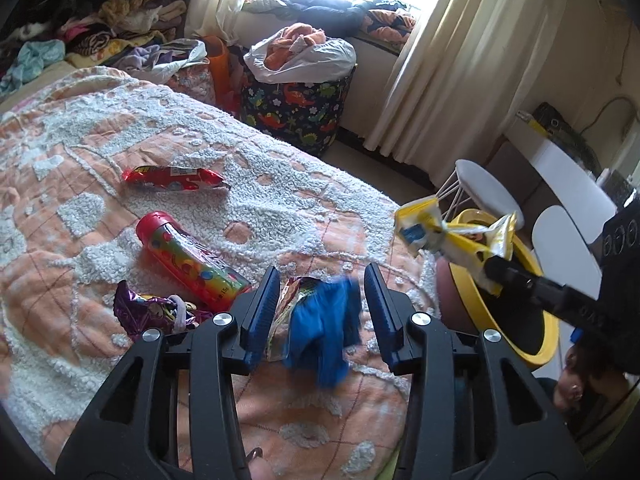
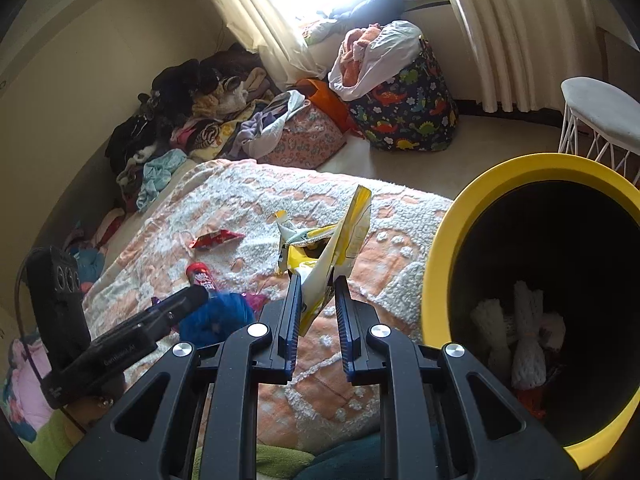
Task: Collect trash
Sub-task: 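Carry the blue bag and yellow chip bag with both tools over the bin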
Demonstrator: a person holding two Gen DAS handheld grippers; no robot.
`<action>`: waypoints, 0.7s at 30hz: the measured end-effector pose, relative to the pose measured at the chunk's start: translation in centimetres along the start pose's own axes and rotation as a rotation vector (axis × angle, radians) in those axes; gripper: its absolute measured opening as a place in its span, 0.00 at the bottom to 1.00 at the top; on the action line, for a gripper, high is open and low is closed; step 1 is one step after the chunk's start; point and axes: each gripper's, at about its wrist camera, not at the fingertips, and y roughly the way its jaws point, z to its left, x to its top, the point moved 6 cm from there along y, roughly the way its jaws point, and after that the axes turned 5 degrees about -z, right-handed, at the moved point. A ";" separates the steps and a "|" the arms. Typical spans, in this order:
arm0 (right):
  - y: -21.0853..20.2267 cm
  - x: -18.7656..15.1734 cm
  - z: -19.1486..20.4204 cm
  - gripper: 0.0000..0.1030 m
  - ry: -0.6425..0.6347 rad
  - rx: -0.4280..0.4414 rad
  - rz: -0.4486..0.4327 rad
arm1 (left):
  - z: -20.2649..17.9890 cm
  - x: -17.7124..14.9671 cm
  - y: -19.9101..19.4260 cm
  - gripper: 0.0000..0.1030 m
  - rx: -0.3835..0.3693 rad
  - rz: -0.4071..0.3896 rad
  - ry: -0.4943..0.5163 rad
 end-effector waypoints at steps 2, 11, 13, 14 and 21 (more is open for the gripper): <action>-0.3 0.2 -0.4 0.16 0.012 0.000 -0.009 | -0.3 -0.2 0.3 0.20 0.002 0.013 0.021; -2.3 1.7 -2.2 0.16 0.056 0.000 -0.061 | -3.8 -1.5 0.5 0.08 -0.039 0.077 0.182; -2.8 2.1 -2.6 0.16 0.067 -0.002 -0.078 | -4.6 -2.2 0.5 0.18 -0.037 0.101 0.235; -3.2 2.4 -2.9 0.16 0.073 -0.004 -0.087 | -4.9 -2.8 0.5 0.23 -0.034 0.121 0.260; -5.2 3.7 -5.3 0.16 0.133 -0.026 -0.145 | -6.3 -6.6 1.5 0.25 -0.007 0.232 0.402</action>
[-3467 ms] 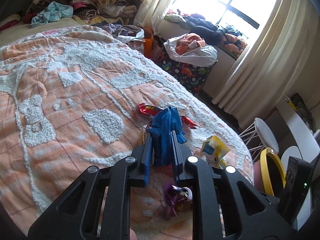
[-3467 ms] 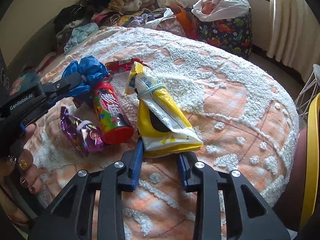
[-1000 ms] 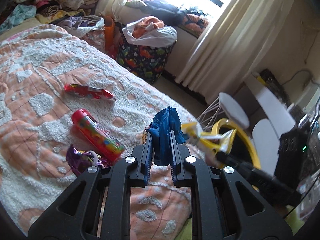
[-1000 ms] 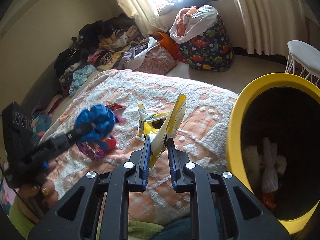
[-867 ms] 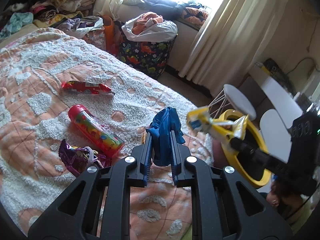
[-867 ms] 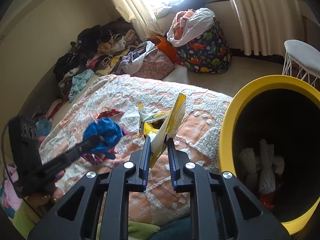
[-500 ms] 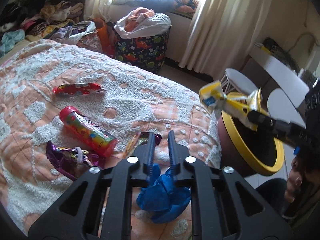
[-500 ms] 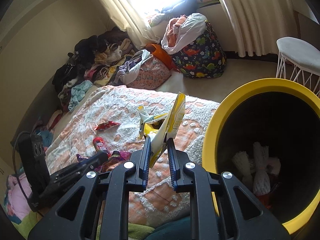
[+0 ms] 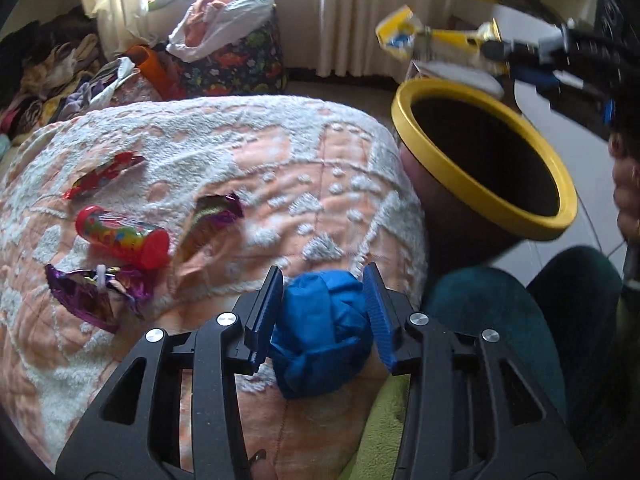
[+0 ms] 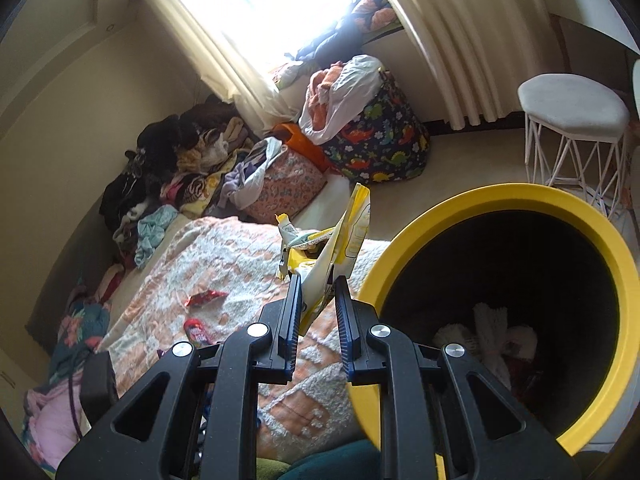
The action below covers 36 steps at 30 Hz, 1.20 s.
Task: Collect trash
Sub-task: 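Carry the blue bag and yellow chip bag with both tools over the bin, then open both tools to drop the blue bag and chip bag into the bin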
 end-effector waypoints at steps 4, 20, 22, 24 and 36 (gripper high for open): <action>-1.1 0.8 -1.8 0.16 0.035 -0.018 -0.031 | -1.4 -0.1 0.5 0.06 0.020 0.021 0.065; -4.0 2.0 -9.1 0.16 0.111 -0.146 -0.046 | -8.4 8.1 -0.9 0.04 -0.199 -0.141 -0.008; -4.0 1.8 -10.0 0.16 0.114 -0.168 -0.029 | -9.8 8.9 -0.4 0.04 -0.220 -0.146 0.001; -4.0 1.7 -10.8 0.16 0.115 -0.185 -0.007 | -11.3 9.5 0.3 0.04 -0.237 -0.145 0.013; -4.5 0.9 -14.3 0.39 0.196 -0.264 0.023 | -14.4 11.2 6.1 0.79 -0.273 -0.078 -0.065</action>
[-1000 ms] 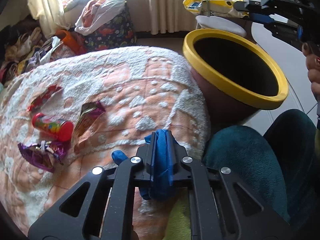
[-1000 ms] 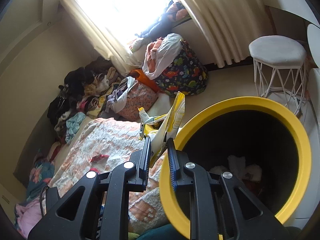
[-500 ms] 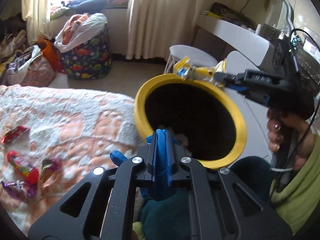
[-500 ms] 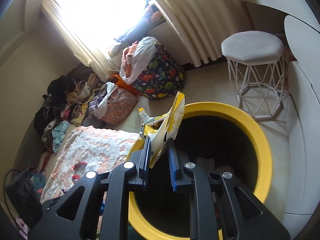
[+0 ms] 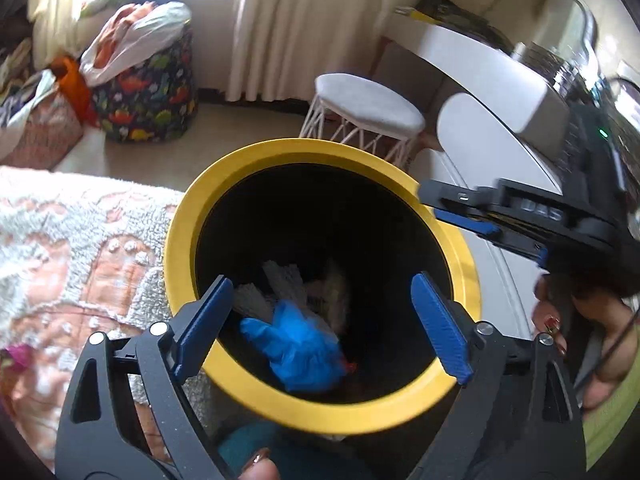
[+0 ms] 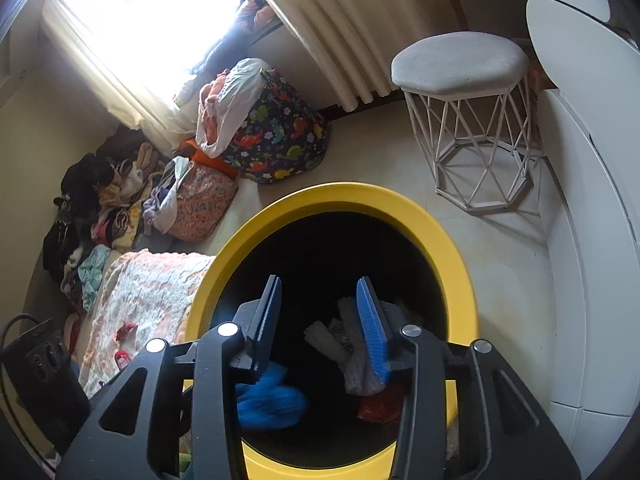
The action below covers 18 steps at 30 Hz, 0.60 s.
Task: Collect trash
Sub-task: 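Open both tools to drop the blue bag and chip bag into the bin, then withdraw both open tools from the bin toward the bed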
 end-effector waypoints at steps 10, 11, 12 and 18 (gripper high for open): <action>-0.3 0.4 2.5 0.63 -0.060 0.030 -0.062 | 3.5 -0.1 -3.6 0.89 0.148 -0.106 -0.041; -0.4 0.5 2.8 0.64 -0.070 0.032 -0.066 | 4.1 -0.1 -4.2 0.89 0.165 -0.119 -0.048; -0.4 0.5 3.2 0.64 -0.080 0.034 -0.071 | 4.5 0.0 -4.8 0.89 0.178 -0.132 -0.050; -0.5 0.4 5.7 0.66 -0.114 0.087 -0.093 | 7.2 0.0 -8.1 0.89 0.228 -0.195 -0.077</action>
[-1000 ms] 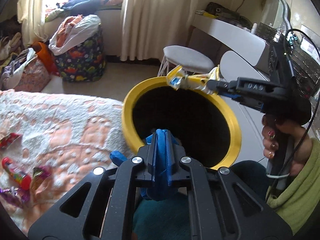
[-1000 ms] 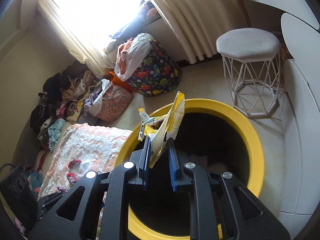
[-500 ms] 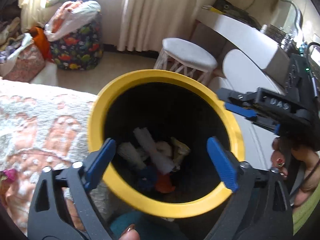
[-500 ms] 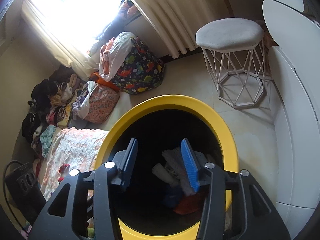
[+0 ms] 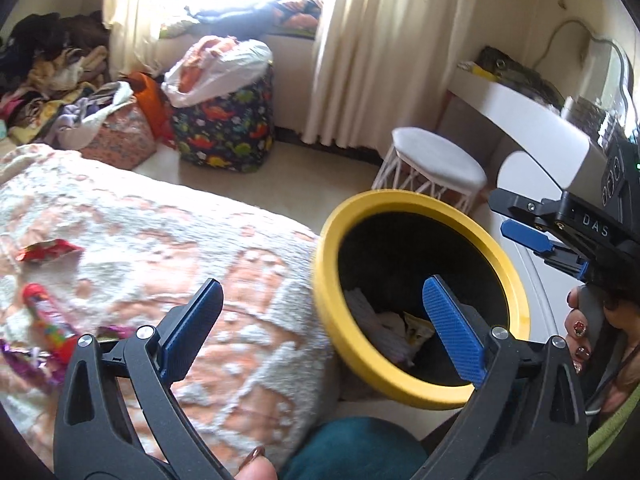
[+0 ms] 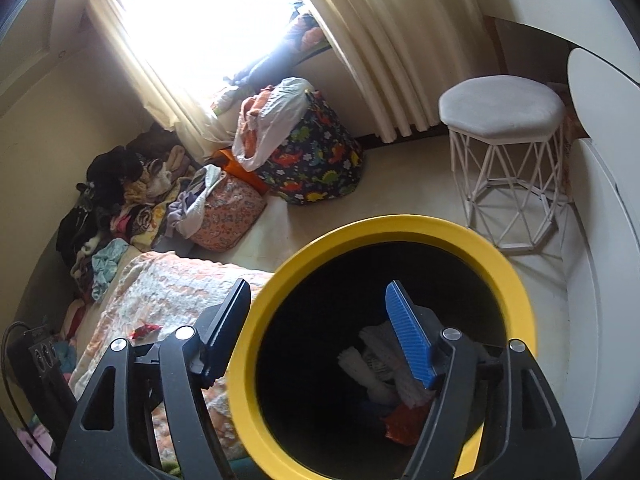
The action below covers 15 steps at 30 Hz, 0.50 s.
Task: Collect trash
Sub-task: 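Withdraw both open tools from the bin toward the bed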
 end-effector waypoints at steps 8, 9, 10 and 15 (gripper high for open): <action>0.5 -0.6 4.0 0.66 -0.071 0.062 0.002 | 2.9 0.7 -2.6 0.89 0.079 -0.064 -0.001; 0.5 -0.7 4.4 0.66 -0.080 0.066 0.002 | 3.3 0.8 -3.0 0.89 0.086 -0.073 -0.004; 0.6 -0.8 5.0 0.66 -0.091 0.073 0.000 | 3.6 0.8 -3.3 0.89 0.091 -0.079 -0.007; 0.5 -1.3 7.1 0.66 -0.137 0.108 0.007 | 5.3 1.3 -4.5 0.89 0.124 -0.103 -0.020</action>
